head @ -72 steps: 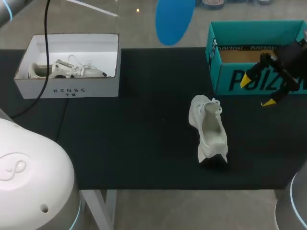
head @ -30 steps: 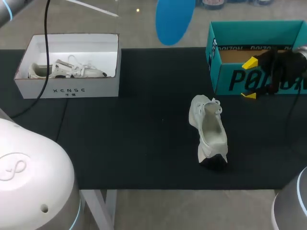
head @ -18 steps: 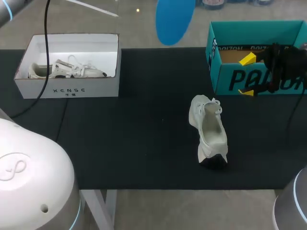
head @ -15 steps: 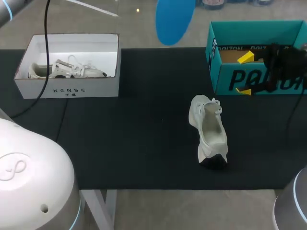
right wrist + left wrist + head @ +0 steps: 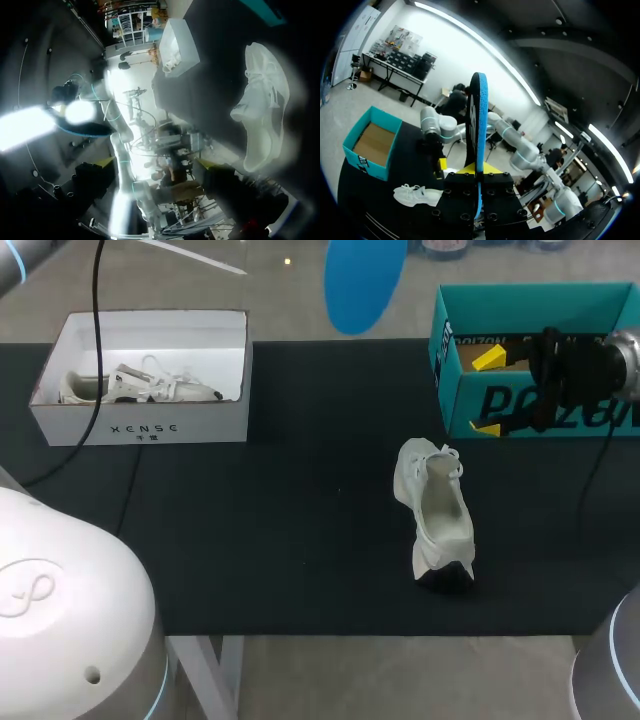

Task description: Take the shoe out of the shoebox, open the shoe tongue, remove and reinsert the insole, then place the shoe into the shoebox

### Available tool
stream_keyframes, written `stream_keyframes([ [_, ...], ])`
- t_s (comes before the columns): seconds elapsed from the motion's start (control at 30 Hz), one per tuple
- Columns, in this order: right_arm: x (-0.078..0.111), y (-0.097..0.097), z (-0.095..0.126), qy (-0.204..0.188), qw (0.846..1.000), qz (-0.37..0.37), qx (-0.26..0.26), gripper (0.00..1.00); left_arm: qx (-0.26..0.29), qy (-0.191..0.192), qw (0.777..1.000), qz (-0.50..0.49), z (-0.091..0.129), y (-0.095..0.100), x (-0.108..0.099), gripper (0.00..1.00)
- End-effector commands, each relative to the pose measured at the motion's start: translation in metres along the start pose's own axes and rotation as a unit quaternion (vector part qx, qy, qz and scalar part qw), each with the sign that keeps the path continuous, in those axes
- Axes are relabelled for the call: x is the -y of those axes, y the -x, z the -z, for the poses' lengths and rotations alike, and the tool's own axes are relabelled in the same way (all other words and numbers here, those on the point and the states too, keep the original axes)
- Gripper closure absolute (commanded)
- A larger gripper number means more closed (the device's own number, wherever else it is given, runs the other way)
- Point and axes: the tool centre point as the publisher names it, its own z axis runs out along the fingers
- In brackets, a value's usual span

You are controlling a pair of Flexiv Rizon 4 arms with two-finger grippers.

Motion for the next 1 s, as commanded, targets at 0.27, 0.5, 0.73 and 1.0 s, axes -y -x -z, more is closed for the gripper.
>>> stream_keyframes([
  [0.27,-0.002,0.001,0.0,-0.002,1.0,0.0,0.001,0.0,0.001,0.0,1.0,0.0,0.0,0.0,-0.001,1.0],
  [0.5,-0.002,-0.009,-0.016,0.04,0.998,-0.002,0.047,0.0,0.001,0.0,1.0,0.0,0.0,0.0,-0.001,1.0],
  [0.73,-0.008,-0.022,-0.03,0.04,0.998,-0.006,0.043,0.0,0.001,0.0,1.0,0.0,0.0,0.0,-0.001,1.0],
  [1.0,-0.017,-0.026,-0.046,0.039,0.999,-0.002,0.014,0.0,0.001,0.0,1.0,0.0,0.0,0.0,-0.001,1.0],
])
